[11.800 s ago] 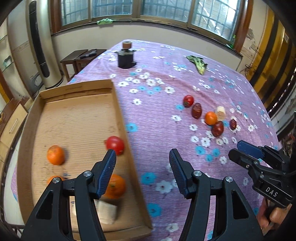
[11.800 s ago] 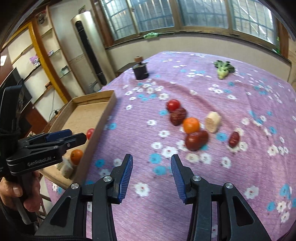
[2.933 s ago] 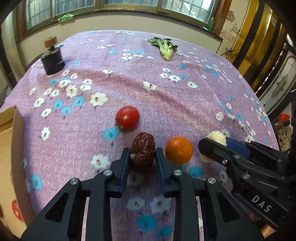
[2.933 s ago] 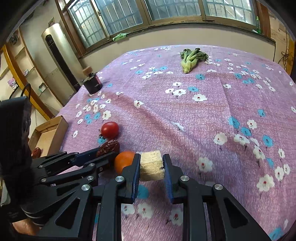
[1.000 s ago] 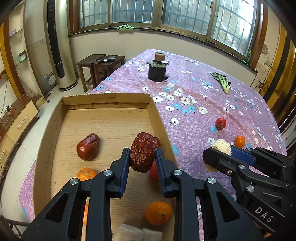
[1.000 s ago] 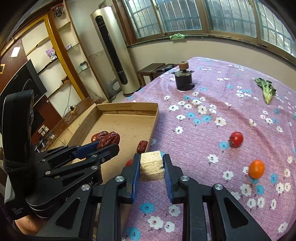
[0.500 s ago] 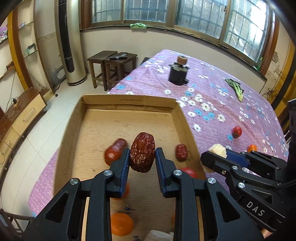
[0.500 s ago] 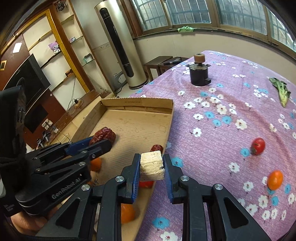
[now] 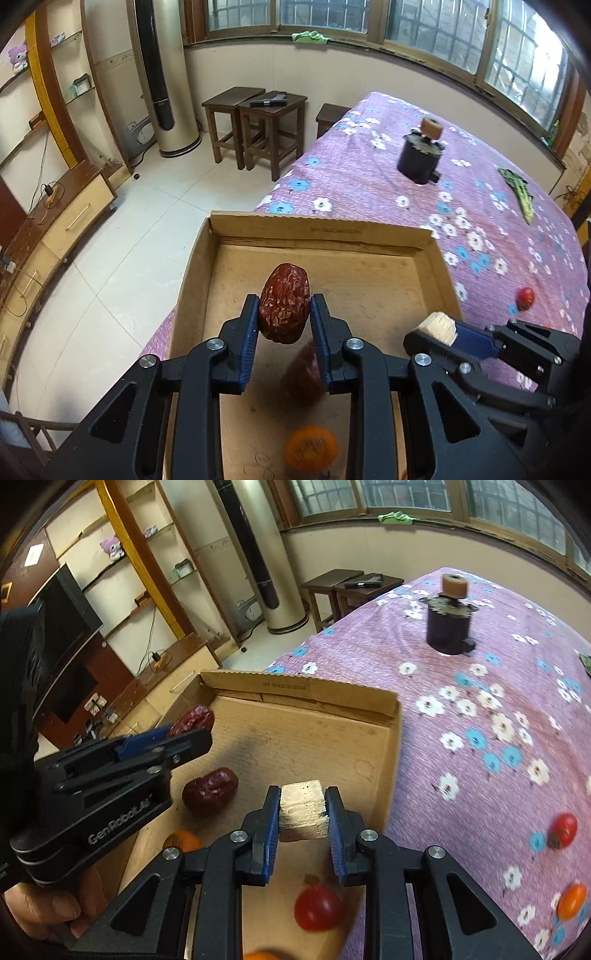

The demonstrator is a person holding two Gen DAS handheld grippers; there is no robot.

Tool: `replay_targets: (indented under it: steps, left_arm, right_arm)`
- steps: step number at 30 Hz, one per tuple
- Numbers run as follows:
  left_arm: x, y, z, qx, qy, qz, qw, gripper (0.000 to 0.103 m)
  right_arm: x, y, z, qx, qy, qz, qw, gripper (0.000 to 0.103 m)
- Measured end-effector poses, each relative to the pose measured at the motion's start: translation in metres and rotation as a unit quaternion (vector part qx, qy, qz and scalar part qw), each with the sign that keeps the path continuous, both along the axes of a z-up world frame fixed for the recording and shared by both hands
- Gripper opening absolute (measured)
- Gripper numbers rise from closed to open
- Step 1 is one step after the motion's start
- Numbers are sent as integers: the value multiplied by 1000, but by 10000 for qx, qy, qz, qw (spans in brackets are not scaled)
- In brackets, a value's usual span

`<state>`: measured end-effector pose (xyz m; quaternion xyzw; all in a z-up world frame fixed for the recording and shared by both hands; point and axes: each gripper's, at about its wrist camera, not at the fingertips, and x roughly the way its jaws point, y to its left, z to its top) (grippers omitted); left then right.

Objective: Organize fruits
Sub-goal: 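Carry the jujube and cream cylinder into the tray and open both tools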

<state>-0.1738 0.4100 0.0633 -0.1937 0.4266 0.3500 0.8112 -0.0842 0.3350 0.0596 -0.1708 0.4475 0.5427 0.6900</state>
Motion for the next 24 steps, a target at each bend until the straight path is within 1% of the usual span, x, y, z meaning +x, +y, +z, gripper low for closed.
replay_targets:
  steps: [6,11,13,17,18,21,24]
  left_arm:
    - [7,8,-17,-206,242,65,9995,25]
    - [9,8,-26,-313,376,51,9988,25]
    - [11,7,-26,-260,415,42,9988,25]
    - [10,6,-26,-263,458,106,9985,25]
    - [9,6,-25,-276,450,138,9985,26]
    - [3,5,-21,-261,379,223,9987,27]
    - [0,1,-16,-192,313,244,9990,28]
  right_arm:
    - [-8,15,-15,-296,-39,265,9992,24]
    - [-11,16,-22,-402,-104,294,9987,24]
    - [-11,15,-24,-395,-81,299,9987,28]
    - [-13,13,-24,-420,-171,297,9985,29]
    - [-14,12,-23,-408,-173,302,9986,32]
    - [-15,7,-19,-350,-223,287,9987,37]
    - [-15,-2,-14,-282,-225,254,9990,40]
